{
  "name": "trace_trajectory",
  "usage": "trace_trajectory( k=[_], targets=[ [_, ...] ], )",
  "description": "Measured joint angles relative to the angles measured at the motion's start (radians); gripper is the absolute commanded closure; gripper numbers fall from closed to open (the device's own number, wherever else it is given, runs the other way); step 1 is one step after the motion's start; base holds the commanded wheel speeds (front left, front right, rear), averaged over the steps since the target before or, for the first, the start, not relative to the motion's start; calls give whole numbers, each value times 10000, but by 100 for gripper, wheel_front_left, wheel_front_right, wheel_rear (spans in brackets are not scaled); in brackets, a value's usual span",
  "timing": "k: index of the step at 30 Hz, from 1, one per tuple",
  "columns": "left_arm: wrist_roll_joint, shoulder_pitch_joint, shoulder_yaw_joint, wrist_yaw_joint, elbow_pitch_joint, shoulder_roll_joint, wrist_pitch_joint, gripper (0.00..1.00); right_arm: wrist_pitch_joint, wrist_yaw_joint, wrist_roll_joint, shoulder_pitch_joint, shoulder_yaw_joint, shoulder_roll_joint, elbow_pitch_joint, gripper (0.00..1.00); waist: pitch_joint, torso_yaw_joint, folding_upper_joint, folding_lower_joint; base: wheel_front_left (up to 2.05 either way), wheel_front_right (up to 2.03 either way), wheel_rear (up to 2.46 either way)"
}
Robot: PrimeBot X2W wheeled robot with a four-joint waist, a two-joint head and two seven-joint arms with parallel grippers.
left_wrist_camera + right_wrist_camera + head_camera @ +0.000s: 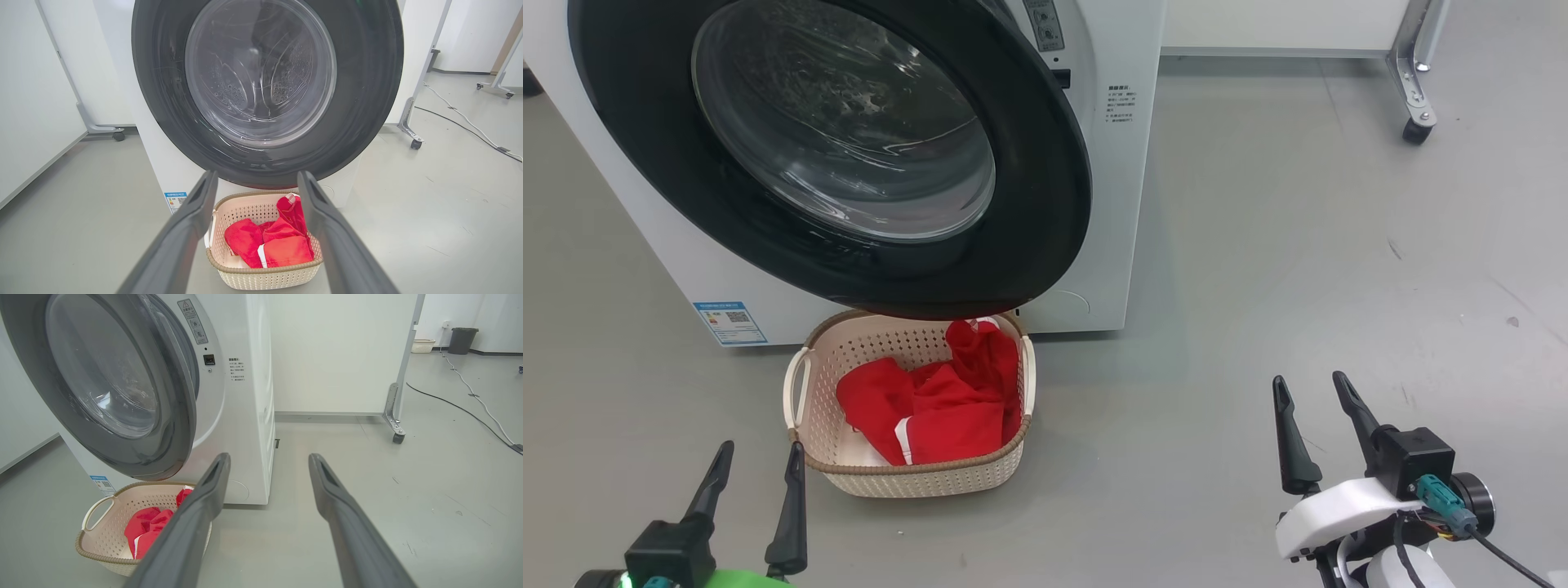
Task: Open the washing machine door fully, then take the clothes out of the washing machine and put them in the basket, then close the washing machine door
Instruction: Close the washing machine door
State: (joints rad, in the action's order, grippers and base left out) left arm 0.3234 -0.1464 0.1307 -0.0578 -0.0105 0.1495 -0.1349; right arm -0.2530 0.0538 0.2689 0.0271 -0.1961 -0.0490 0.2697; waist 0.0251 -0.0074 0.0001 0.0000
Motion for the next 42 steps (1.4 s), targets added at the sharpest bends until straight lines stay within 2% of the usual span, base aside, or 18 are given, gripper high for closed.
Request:
trace_trajectory(
  k=[4,5,6,10,18,30,42],
  targets=[
    [0,0,19,-4,19,-21,0,0,0,2,0,-1,17,4,-10,0,-10,15,0,0,0,0,0],
    [-2,0,25,-33,19,-29,-2,0,0,2,0,-1,54,8,-31,33,-13,19,0,0,0,0,0],
    [-2,0,27,-71,23,-36,-19,0,0,2,0,-1,92,8,-48,99,-15,24,0,0,0,0,0],
    [2,0,38,-73,25,-90,-31,0,0,-21,0,0,84,8,-46,100,-20,46,0,0,0,0,0],
    [-25,21,128,-73,13,-94,-29,0,0,-401,-59,281,-387,10,-40,100,92,146,0,0,0,0,0],
    [-29,617,587,123,-159,-155,-27,0,238,-1143,-284,2501,-1388,-23,29,100,675,702,0,0,0,0,0],
    [-84,1709,951,487,-226,-314,-31,0,930,-1340,88,5516,-1858,-128,439,100,1673,1685,0,0,0,0,0]
  ],
)
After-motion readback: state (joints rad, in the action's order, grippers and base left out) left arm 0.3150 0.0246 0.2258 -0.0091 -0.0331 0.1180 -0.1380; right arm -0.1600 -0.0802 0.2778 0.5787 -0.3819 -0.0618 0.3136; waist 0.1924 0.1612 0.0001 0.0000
